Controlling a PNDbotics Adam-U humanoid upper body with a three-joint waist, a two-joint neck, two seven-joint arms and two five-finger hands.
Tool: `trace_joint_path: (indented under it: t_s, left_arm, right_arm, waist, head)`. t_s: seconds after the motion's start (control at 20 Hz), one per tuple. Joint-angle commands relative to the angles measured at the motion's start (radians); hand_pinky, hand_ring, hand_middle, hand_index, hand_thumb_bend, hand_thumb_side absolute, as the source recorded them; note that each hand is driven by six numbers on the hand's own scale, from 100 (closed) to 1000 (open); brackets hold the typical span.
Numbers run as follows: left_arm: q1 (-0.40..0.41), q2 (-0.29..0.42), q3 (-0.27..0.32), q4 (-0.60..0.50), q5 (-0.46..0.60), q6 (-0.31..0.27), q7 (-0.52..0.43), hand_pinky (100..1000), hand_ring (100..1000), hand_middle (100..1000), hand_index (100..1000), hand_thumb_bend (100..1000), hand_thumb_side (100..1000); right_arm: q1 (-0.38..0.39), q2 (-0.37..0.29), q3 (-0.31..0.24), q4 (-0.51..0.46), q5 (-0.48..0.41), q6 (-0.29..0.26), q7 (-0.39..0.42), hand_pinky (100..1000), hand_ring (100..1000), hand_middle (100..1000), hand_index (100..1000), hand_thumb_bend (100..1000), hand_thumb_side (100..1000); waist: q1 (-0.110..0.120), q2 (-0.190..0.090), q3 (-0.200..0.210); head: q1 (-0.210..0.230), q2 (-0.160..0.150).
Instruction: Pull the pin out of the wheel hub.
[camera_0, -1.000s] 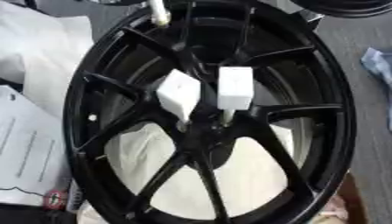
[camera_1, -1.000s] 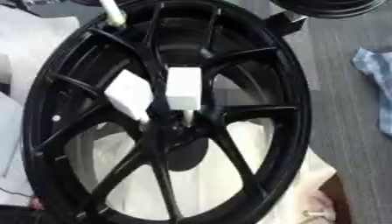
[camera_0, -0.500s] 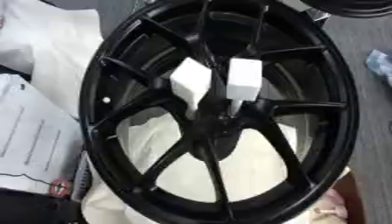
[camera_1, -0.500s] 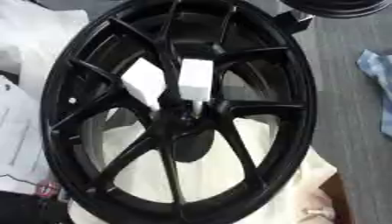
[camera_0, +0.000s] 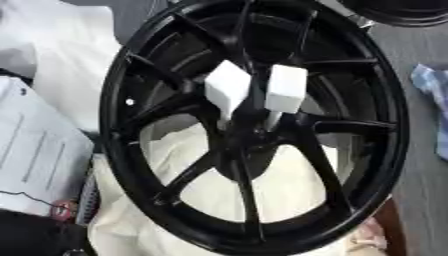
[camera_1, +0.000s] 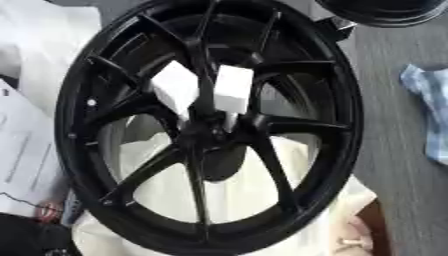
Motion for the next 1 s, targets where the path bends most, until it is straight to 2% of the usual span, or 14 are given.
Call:
trace_joint_path:
  t_s: [0.05,0.1,0.15,0.2,0.25,0.3,0.35,0.5,0.7,0.75,0.85,1.0]
  left_arm:
    - [0.027,0.006,0.019,-0.006,-0.059,0.018,0.011,793,699,535,741,100,246]
    - [0.040,-0.003,0.019,-0.007,-0.069,0.020,0.010,810,737,572,783,100,308]
    - [0.051,-0.010,0.020,-0.009,-0.076,0.020,0.009,851,816,678,863,100,497]
    - [0.061,-0.016,0.020,-0.011,-0.083,0.020,0.004,862,839,718,886,100,540]
    - [0.071,-0.022,0.021,-0.013,-0.090,0.021,0.000,881,888,792,934,165,667]
    - [0.080,-0.027,0.024,-0.016,-0.098,0.021,-0.003,883,893,803,946,210,722]
    - [0.088,-0.031,0.027,-0.019,-0.107,0.023,-0.004,880,889,804,950,235,735]
    - [0.103,-0.040,0.036,-0.025,-0.126,0.029,-0.004,872,881,794,941,221,735]
    - [0.106,-0.047,0.044,-0.031,-0.117,0.024,0.011,860,858,759,906,155,718]
    - [0.106,-0.049,0.046,-0.034,-0.108,0.019,0.020,844,832,724,882,114,708]
    - [0.102,-0.055,0.057,-0.053,-0.082,0.007,0.080,831,791,661,844,100,655]
    - [0.104,-0.083,0.071,-0.122,0.014,-0.029,0.243,820,760,619,811,100,708]
  right_arm:
    - [-0.007,-0.018,-0.019,-0.015,-0.011,-0.008,0.000,899,794,621,704,100,537]
    - [-0.007,-0.017,-0.020,-0.015,-0.012,-0.009,0.000,899,794,621,704,100,537]
    - [-0.008,-0.016,-0.020,-0.015,-0.014,-0.009,0.000,900,794,621,704,100,538]
    - [-0.010,-0.014,-0.021,-0.015,-0.016,-0.009,-0.001,900,794,621,704,100,538]
    - [-0.012,-0.013,-0.022,-0.015,-0.019,-0.008,-0.001,900,794,621,704,100,539]
    - [-0.015,-0.012,-0.023,-0.015,-0.021,-0.008,-0.002,900,794,621,704,100,539]
    - [-0.016,-0.012,-0.024,-0.015,-0.023,-0.008,-0.002,900,794,622,704,100,539]
    - [-0.018,-0.012,-0.025,-0.015,-0.028,-0.008,-0.002,900,794,622,704,100,540]
    - [-0.018,-0.011,-0.025,-0.015,-0.030,-0.007,-0.002,901,794,622,704,100,540]
    - [-0.017,-0.011,-0.026,-0.015,-0.030,-0.007,-0.002,901,795,622,704,100,540]
    - [-0.016,-0.011,-0.026,-0.015,-0.030,-0.007,-0.003,901,794,622,704,100,540]
    - [-0.019,-0.014,-0.027,-0.015,-0.032,-0.010,-0.004,901,794,622,704,100,539]
  waist:
    - [0.000,-0.029,-0.004]
    - [0.000,-0.029,-0.005]
    - [-0.001,-0.028,-0.006]
    - [-0.002,-0.027,-0.006]
    - [-0.002,-0.027,-0.005]
    - [-0.003,-0.026,-0.004]
    - [-0.003,-0.025,-0.002]
    - [-0.004,-0.025,0.001]
    - [-0.003,-0.027,0.005]
    - [-0.003,-0.027,0.005]
    - [-0.004,-0.028,0.006]
    - [-0.005,-0.028,0.006]
  head:
    - [0.001,-0.021]
    - [0.001,-0.024]
    - [0.001,-0.031]
    - [0.002,-0.042]
    - [0.004,-0.051]
    - [0.004,-0.057]
    - [0.001,-0.060]
    - [-0.005,-0.060]
    - [-0.011,-0.050]
    - [-0.013,-0.047]
    - [-0.022,-0.042]
    - [-0.030,-0.040]
